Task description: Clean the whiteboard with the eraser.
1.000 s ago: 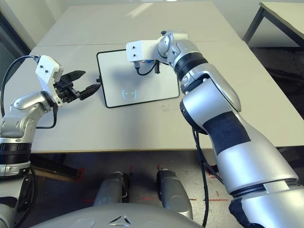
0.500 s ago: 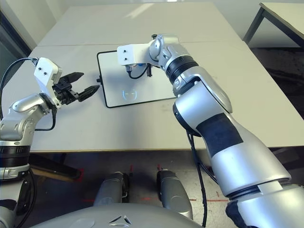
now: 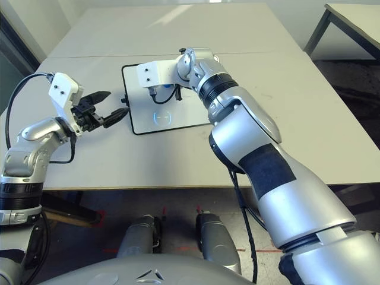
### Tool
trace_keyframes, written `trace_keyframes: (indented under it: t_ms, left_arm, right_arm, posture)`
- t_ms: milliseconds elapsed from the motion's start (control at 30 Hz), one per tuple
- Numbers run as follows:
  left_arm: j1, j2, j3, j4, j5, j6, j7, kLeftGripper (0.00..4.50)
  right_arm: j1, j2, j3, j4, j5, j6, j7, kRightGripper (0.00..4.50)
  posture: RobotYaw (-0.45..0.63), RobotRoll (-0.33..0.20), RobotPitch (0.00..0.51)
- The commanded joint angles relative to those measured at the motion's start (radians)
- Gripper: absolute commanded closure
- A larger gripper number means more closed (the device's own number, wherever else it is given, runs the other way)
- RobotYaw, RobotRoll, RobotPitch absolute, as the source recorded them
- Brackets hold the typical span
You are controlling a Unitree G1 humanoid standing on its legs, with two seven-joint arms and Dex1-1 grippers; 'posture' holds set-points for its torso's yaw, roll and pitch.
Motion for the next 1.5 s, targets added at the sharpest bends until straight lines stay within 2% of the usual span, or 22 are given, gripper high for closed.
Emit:
trace_keyframes:
  t_ms: [33,233,1300,1500]
  left_arm:
    - [0.004,-0.012,-0.032,-0.011,0.004,0.008,-0.011,0.00]
    - [-0.003,-0.018,-0.043,0.004,0.007,0.003,-0.015,0.00]
    - [-0.087,-0.034,-0.077,0.110,0.032,-0.040,-0.059,0.00]
    - [-0.096,-0.036,-0.080,0.120,0.035,-0.046,-0.064,0.00]
  right_arm:
    - [0.028,0.009,0.005,0.012,-0.001,-0.005,0.018,4.41]
    - [0.032,-0.002,0.014,0.014,-0.011,-0.002,0.018,4.41]
    - [0.060,-0.233,0.057,0.020,-0.059,0.001,0.025,4.42]
    - [0.065,-0.238,0.058,0.017,-0.047,0.002,0.033,4.42]
  posture:
    - [0.07,0.000,0.086]
    - [0.06,0.000,0.088]
    - [-0.03,0.000,0.073]
    - [-0.03,0.000,0.072]
